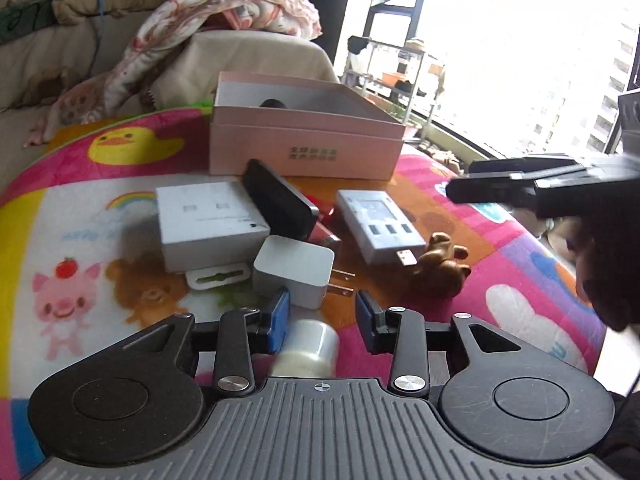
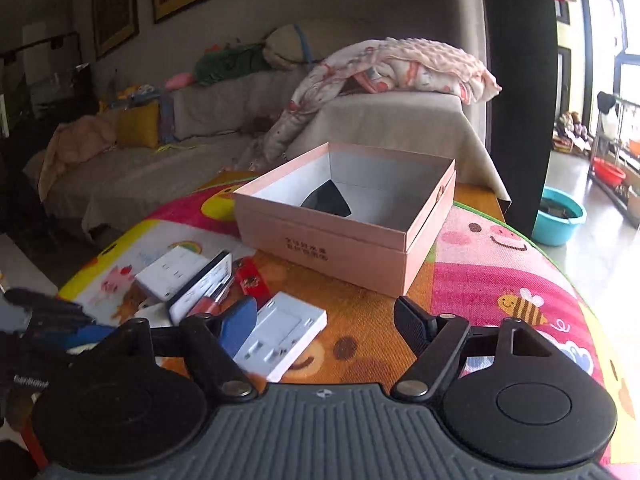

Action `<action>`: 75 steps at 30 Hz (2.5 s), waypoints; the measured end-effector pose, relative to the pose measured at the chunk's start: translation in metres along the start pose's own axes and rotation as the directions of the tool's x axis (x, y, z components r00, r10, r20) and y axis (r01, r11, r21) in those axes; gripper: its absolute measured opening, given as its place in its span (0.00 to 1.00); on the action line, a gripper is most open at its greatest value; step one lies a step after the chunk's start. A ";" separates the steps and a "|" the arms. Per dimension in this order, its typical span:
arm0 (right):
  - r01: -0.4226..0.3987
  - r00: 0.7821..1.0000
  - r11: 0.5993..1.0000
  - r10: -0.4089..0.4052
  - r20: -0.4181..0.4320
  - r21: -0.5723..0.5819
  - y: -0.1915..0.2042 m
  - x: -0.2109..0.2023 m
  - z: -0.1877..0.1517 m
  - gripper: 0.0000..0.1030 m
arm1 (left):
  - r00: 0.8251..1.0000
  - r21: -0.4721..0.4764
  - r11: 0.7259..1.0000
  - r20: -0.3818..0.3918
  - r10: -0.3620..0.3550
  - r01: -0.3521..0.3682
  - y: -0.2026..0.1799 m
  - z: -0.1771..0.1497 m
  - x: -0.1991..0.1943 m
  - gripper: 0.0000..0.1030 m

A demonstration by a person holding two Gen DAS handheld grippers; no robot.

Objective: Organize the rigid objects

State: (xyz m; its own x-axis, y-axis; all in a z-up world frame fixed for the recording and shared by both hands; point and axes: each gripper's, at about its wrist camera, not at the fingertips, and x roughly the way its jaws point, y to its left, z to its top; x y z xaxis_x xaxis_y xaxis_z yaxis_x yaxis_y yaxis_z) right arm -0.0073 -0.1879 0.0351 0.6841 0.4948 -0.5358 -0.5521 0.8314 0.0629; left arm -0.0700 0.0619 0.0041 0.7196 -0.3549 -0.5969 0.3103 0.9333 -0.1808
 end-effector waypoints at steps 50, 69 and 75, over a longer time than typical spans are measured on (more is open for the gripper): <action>-0.084 0.977 0.992 0.064 -0.205 -0.090 0.041 0.015 -0.048 1.00 | 0.987 0.177 0.983 -0.136 0.080 -0.056 0.016 -0.014 -0.046 0.22; 0.010 0.987 1.000 -0.014 -0.159 -0.024 0.033 0.013 -0.042 0.81 | 0.999 -0.054 0.998 -0.038 0.027 -0.029 -0.007 0.000 0.001 0.48; 0.053 0.985 0.998 -0.057 -0.162 -0.027 0.034 0.022 -0.032 0.56 | 0.994 -0.047 0.995 -0.060 0.090 -0.093 -0.015 0.005 0.003 0.41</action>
State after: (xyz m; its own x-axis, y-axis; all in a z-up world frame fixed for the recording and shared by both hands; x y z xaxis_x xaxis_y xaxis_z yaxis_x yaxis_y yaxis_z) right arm -0.0263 -0.1574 -0.0012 0.6284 0.3995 -0.6675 -0.5276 0.8494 0.0117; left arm -0.0698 0.0467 0.0088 0.7060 -0.2657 -0.6565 0.2128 0.9637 -0.1612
